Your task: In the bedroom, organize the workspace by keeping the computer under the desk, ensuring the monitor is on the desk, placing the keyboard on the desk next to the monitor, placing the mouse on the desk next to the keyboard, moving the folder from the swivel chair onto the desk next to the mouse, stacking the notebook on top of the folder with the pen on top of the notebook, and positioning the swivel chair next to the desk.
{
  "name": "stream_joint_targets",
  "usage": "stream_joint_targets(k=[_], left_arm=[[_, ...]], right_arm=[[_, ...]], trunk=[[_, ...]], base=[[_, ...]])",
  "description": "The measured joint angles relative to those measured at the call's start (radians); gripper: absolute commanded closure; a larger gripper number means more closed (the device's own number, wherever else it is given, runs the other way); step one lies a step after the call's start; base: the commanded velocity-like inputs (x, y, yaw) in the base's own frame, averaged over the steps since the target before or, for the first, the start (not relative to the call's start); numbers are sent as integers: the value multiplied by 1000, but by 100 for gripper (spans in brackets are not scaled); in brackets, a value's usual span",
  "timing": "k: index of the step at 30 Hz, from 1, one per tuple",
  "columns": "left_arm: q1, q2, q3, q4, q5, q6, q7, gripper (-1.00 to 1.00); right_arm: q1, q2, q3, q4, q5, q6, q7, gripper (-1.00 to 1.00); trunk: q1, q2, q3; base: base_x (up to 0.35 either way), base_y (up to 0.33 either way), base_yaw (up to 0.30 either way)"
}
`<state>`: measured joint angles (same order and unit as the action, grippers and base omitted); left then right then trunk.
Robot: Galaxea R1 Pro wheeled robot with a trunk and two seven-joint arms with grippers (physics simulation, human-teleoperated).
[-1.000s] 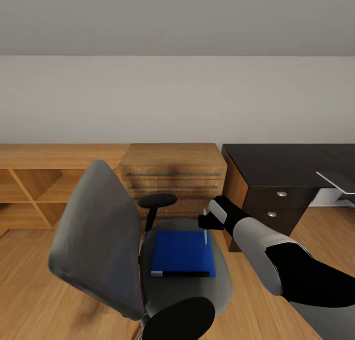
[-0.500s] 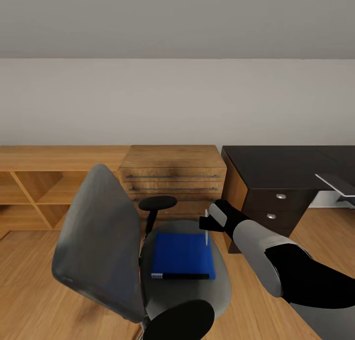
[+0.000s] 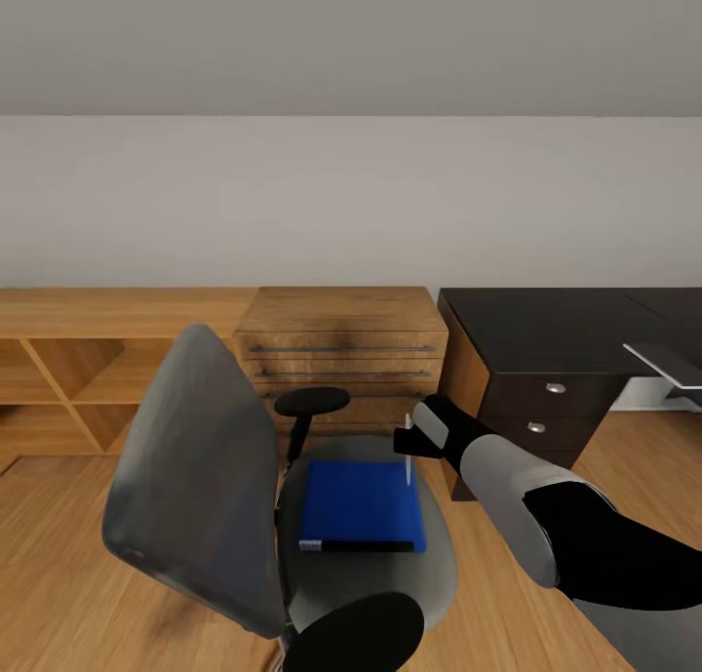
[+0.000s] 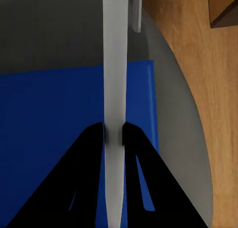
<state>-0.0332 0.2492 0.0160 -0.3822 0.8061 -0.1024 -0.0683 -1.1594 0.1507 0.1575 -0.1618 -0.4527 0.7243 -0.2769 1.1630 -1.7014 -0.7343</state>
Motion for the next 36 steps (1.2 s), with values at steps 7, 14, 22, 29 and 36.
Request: stream_joint_targets(k=[7,14,22,29,36], left_arm=[[0,10,-1,5,0,1,0,-100],[0,12,-3,30,-1,1,0,-100],[0,13,-3,66,-1,0,-2,-100],[0,13,-3,71,-1,-1,-2,-100],[0,13,-3,71,-1,-1,-3,-100]], right_arm=[[0,-2,1,0,1,0,0,100],[1,-13,1,1,13,-4,0,100],[2,-15,1,4,54,-4,3,100],[2,-14,1,6,55,-4,2,100],[2,-14,1,6,57,-5,0,100]], trunk=[[0,0,0],[0,0,0],[0,0,0],[0,0,0],[0,0,0]], base=[[0,0,0],[0,0,0],[0,-9,0],[0,-187,0],[0,-279,0]])
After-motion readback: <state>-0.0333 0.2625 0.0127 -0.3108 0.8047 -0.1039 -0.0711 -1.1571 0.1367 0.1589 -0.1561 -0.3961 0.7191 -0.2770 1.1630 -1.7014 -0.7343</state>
